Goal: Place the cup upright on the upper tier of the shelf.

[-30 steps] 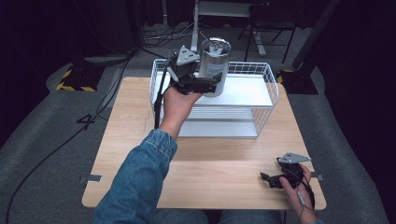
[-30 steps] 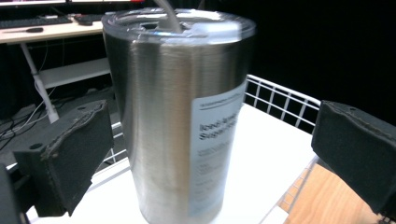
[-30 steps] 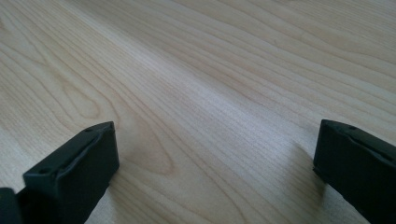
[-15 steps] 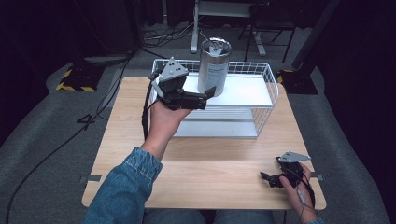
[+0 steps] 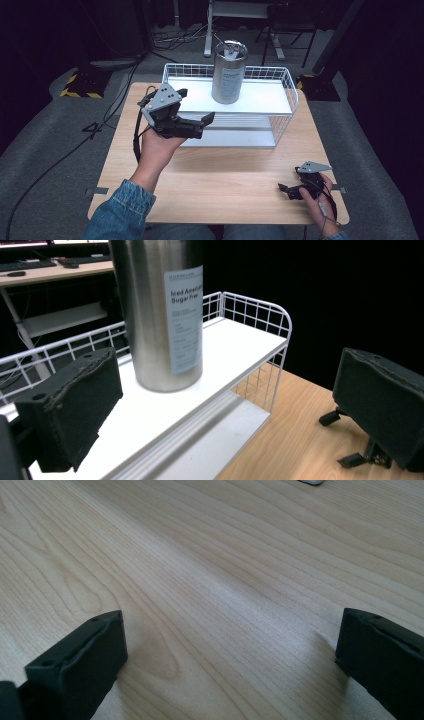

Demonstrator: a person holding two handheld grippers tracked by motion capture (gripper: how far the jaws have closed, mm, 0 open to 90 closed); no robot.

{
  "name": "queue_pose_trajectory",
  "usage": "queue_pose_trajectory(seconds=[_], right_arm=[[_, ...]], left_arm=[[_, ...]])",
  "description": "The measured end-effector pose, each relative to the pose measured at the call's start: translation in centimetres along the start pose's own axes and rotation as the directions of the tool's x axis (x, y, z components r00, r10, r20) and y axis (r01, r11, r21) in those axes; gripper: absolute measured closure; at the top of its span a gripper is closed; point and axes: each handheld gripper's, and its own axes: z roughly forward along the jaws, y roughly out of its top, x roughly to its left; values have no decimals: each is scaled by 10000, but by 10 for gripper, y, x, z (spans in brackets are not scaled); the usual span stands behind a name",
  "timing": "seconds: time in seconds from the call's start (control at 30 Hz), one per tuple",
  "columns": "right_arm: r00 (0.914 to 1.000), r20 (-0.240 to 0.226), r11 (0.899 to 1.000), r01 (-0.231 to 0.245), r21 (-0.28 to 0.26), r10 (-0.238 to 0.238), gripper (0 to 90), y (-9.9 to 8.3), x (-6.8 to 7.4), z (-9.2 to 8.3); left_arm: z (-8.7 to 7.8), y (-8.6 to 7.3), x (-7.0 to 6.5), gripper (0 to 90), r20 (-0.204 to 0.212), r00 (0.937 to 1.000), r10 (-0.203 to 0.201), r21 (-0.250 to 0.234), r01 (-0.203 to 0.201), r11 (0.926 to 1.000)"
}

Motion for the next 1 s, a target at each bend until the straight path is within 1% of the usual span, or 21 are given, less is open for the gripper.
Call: queue_pose_trajectory(seconds=[0.2,0.3,0.43,0.5,0.63,0.67,0.87,1.0], right_arm=[[10000,-13,10000,36,11,-36,2,0,-1,0],[10000,-9,10000,10,2,-10,2,1,0,1],[10000,-9,10000,16,4,-16,1,1,0,1],[10000,-10,10000,15,5,-15,2,1,0,1],[10000,-10,10000,16,3,-16,2,1,0,1],[10000,-10,10000,14,4,-14,1,1,0,1],[10000,-8,10000,19,3,-19,2,1,0,1],[10000,-10,10000,13,2,-13,2,1,0,1]], left_arm=[[-15,-16,1,1,-50,9999,103,68,-102,9999],[-21,-26,0,4,57,9997,219,174,-220,9996],[-25,-42,1,5,166,9995,261,240,-265,9994],[-27,-51,2,4,200,9997,157,213,-161,9996],[-28,-68,6,4,310,9995,-71,354,60,9994],[-29,-73,7,5,284,9995,-149,432,137,9990],[-29,-98,10,10,130,9998,-180,772,169,9969],[-28,-113,12,14,68,9992,-400,950,392,9947]])
